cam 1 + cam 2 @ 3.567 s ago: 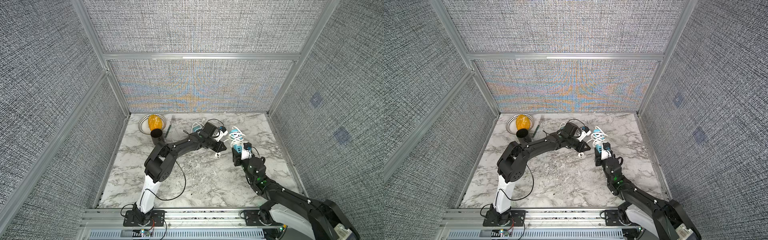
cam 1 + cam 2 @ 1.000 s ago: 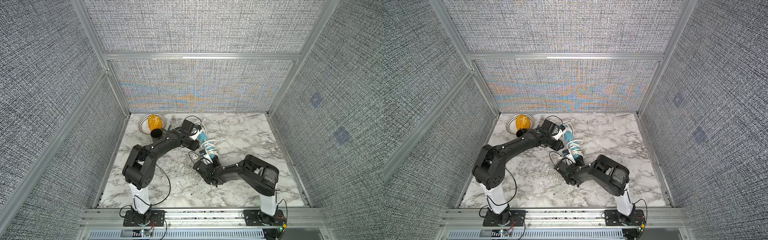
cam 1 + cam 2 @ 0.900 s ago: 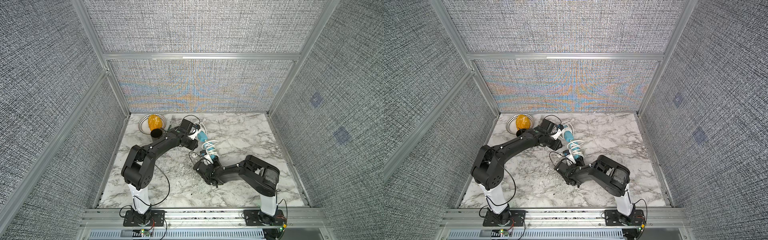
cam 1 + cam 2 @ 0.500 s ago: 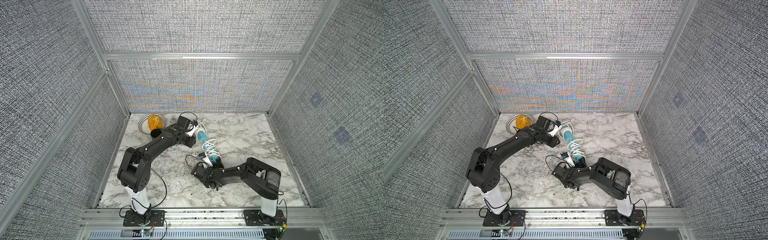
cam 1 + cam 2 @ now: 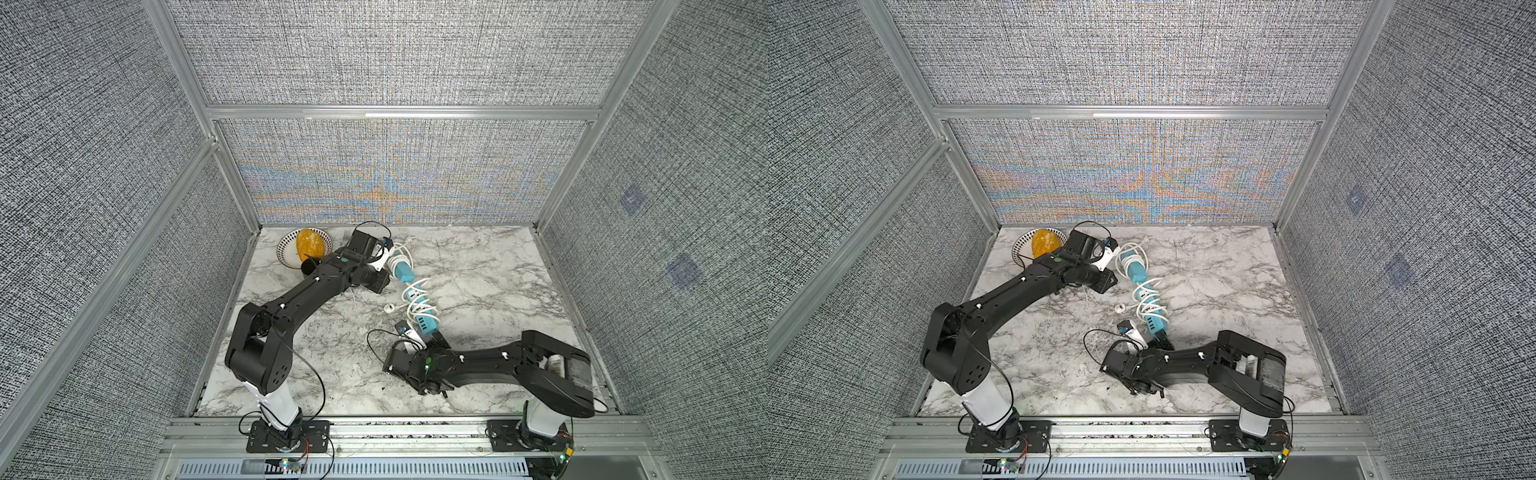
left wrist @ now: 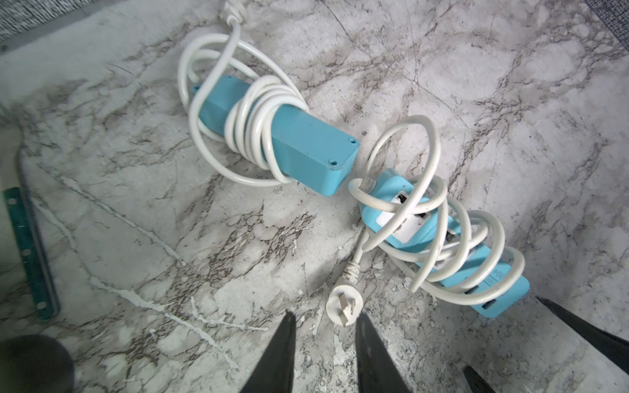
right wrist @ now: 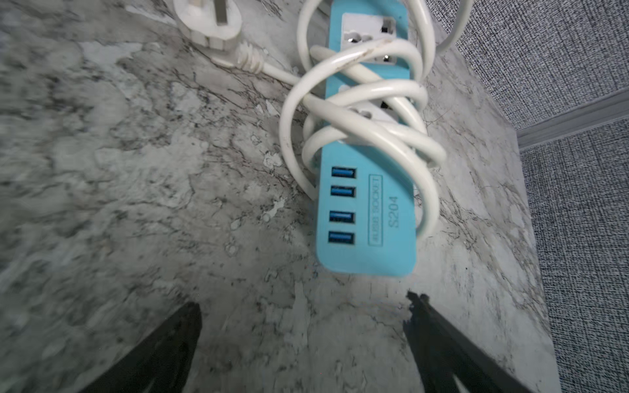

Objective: Wrap the cord around the power strip
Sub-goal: Place the power strip at the center of the board, then reset both arms

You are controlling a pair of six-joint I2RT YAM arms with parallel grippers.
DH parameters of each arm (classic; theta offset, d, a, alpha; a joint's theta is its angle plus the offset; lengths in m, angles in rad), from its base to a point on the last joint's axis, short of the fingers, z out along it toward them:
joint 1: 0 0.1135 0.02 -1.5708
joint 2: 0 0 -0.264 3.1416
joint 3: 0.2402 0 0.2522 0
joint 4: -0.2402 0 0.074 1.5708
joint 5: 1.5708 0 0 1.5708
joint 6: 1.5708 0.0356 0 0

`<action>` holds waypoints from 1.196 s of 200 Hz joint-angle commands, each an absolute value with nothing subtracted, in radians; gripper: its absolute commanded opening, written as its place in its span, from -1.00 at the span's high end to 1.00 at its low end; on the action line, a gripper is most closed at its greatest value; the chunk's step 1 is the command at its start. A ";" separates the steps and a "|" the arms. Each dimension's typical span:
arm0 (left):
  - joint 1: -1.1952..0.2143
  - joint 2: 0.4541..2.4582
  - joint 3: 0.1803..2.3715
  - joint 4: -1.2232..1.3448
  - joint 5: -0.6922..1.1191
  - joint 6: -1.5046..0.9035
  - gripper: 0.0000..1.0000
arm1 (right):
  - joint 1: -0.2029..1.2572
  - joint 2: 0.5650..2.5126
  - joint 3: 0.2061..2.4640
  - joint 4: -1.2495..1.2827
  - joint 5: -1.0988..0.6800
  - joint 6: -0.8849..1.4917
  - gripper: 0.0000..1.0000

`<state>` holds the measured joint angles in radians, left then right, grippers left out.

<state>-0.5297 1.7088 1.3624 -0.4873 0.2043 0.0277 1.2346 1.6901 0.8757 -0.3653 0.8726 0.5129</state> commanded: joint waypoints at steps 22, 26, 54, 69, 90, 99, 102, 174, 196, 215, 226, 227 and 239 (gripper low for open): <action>-0.511 1.673 1.358 -0.466 0.123 0.050 0.35 | 1.252 1.566 0.835 -0.463 0.765 0.531 -0.96; -0.508 1.671 1.356 -0.464 0.116 0.049 0.35 | 1.256 1.548 0.837 -0.478 0.778 0.541 -0.96; -0.462 1.621 1.318 -0.423 0.052 0.032 0.35 | 1.197 1.382 0.866 -0.450 0.804 0.396 -0.96; -0.434 1.594 1.291 -0.402 0.034 0.030 0.34 | 1.120 1.309 0.872 -0.361 0.732 0.244 -0.96; -0.413 1.572 1.272 -0.402 -0.014 0.046 0.33 | 1.042 1.248 0.885 -0.331 0.681 0.144 -0.96; -0.403 1.556 1.250 -0.385 -0.040 0.045 0.33 | 0.988 1.223 0.876 -0.297 0.667 0.107 -0.95; -0.399 1.548 1.242 -0.375 -0.048 0.044 0.31 | 0.964 1.214 0.869 -0.277 0.656 0.096 -0.96; -0.191 1.290 0.748 0.105 -0.281 -0.050 -0.33 | 0.180 1.224 0.585 0.445 0.037 -0.002 -0.96; -0.171 1.235 0.546 0.344 -0.339 -0.045 -0.44 | 0.057 1.296 0.480 0.637 -0.018 -0.013 -0.96; -0.169 1.258 0.428 0.531 -0.355 0.005 -0.47 | -0.003 1.349 0.342 0.940 -0.078 -0.010 -0.96; -0.170 1.298 0.406 0.588 -0.366 0.010 -0.49 | -0.005 1.387 0.325 0.994 -0.066 -0.023 -0.96; -0.168 1.302 0.405 0.593 -0.367 0.010 -0.49 | -0.006 1.392 0.326 0.994 -0.066 -0.024 -0.96; -0.165 1.324 0.407 0.634 -0.337 0.031 -0.51 | -0.006 1.443 0.297 1.066 -0.075 -0.032 -0.96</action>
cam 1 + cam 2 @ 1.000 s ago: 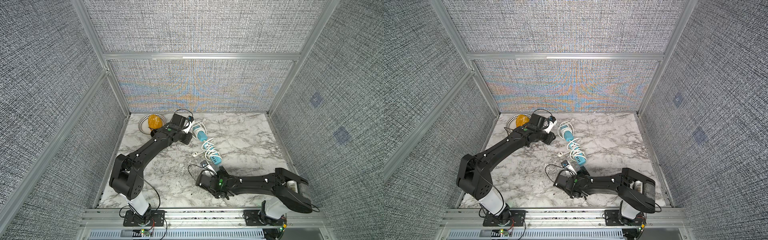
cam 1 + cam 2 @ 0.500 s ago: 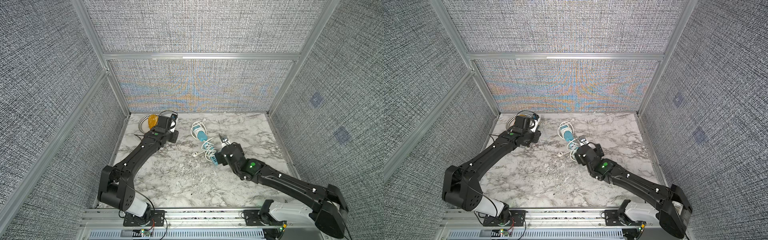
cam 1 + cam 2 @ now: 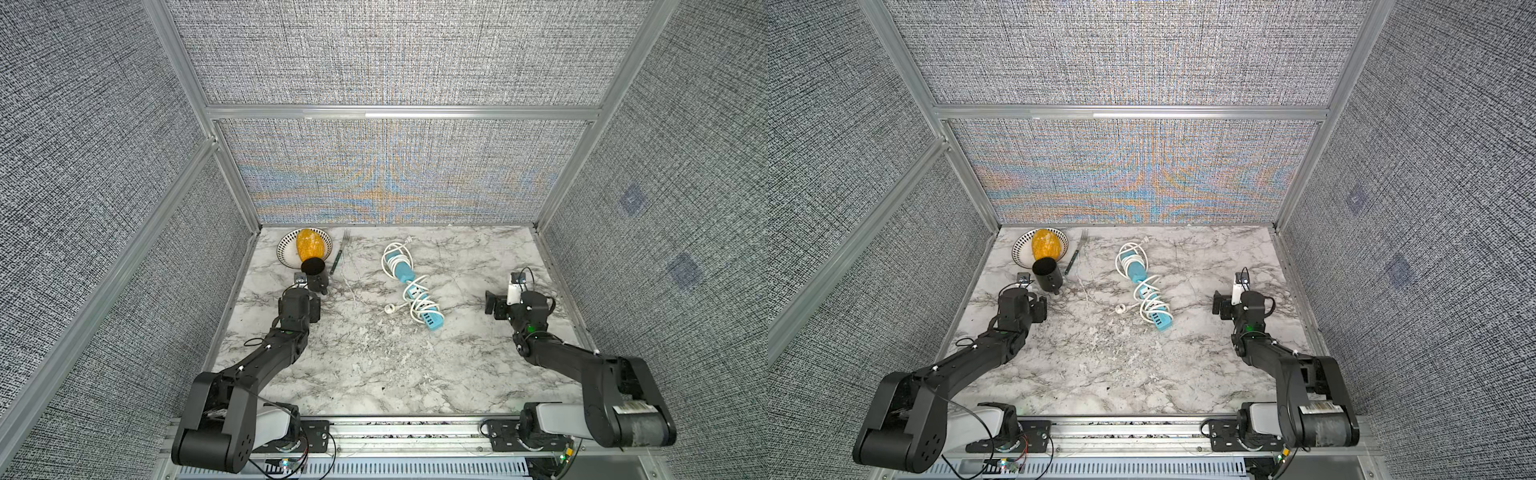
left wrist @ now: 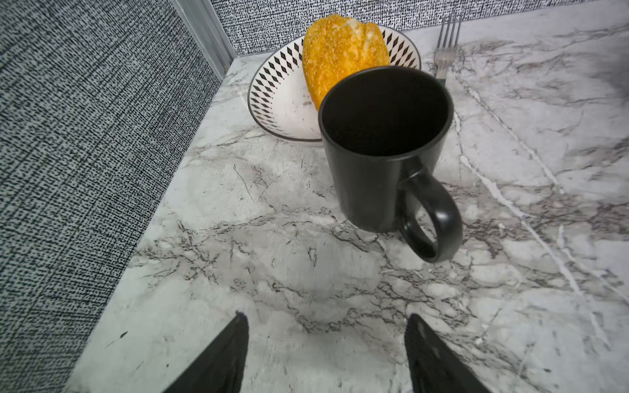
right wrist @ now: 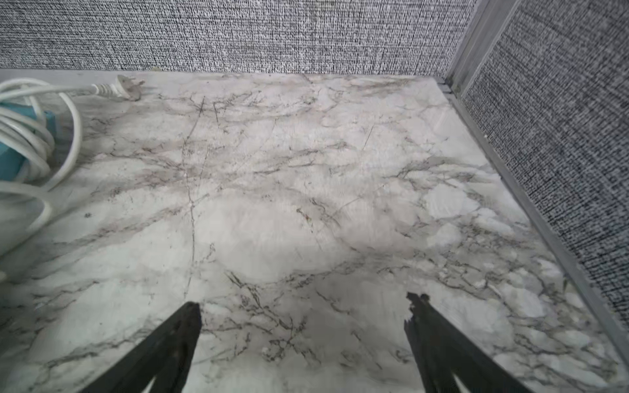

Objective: Wrap the cord around the power strip
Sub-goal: Reset both arms

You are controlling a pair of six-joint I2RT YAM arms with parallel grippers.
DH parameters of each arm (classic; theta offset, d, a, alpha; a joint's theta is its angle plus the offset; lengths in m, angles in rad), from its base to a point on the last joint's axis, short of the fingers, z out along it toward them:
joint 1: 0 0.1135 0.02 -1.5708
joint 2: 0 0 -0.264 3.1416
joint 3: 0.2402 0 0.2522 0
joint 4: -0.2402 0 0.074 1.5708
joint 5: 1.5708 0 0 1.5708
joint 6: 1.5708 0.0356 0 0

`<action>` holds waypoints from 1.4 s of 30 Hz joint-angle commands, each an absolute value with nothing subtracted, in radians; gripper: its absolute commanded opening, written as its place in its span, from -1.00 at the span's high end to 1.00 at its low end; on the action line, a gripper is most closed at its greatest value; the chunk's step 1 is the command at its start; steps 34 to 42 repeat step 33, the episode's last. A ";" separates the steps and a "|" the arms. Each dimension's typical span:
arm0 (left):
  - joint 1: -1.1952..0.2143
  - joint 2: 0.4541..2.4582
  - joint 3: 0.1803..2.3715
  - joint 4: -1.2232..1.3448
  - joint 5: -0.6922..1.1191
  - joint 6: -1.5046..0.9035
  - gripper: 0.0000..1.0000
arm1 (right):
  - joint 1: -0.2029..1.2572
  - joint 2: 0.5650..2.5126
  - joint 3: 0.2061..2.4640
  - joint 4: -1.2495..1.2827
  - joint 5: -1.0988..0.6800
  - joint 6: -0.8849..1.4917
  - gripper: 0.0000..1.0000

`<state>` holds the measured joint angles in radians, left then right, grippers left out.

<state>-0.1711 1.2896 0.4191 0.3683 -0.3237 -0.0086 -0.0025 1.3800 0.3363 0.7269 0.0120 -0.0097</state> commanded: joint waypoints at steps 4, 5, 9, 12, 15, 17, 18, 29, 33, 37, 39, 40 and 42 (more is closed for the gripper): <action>-0.145 1.410 0.390 0.743 -0.243 0.039 -0.55 | -0.001 1.543 0.168 1.395 -0.133 -0.060 -0.96; -0.145 1.453 0.367 0.815 -0.219 0.049 -0.56 | 0.000 1.539 0.154 1.416 -0.133 -0.065 -0.96; -0.138 1.515 0.397 0.827 -0.250 0.016 -0.66 | 0.006 1.513 0.170 1.338 -0.135 -0.078 -0.96; -0.137 1.490 0.408 0.772 -0.243 0.027 -0.99 | 0.037 1.508 0.119 1.429 0.013 -0.056 -0.96; -0.135 1.491 0.416 0.756 -0.238 0.025 -0.99 | 0.038 1.542 0.204 1.325 0.040 -0.039 -0.96; -0.134 1.487 0.417 0.747 -0.233 0.025 -0.99 | 0.032 1.523 0.212 1.274 0.042 -0.034 -0.96; -0.133 1.491 0.419 0.751 -0.233 0.025 -0.99 | 0.030 1.522 0.225 1.247 0.039 -0.032 -0.96; -0.100 1.506 0.454 0.696 -0.157 0.017 -0.99 | 0.031 1.525 0.219 1.264 0.038 -0.032 -0.96; -0.100 1.489 0.432 0.719 -0.156 0.021 -0.98 | 0.031 1.523 0.217 1.264 0.040 -0.032 -0.96; -0.100 1.489 0.432 0.719 -0.156 0.021 -0.98 | 0.031 1.523 0.217 1.264 0.040 -0.032 -0.96; -0.100 1.489 0.432 0.719 -0.156 0.021 -0.98 | 0.031 1.523 0.217 1.264 0.040 -0.032 -0.96; -0.100 1.489 0.432 0.719 -0.156 0.021 -0.98 | 0.031 1.523 0.217 1.264 0.040 -0.032 -0.96; -0.100 1.489 0.432 0.719 -0.156 0.021 -0.98 | 0.031 1.523 0.217 1.264 0.040 -0.032 -0.96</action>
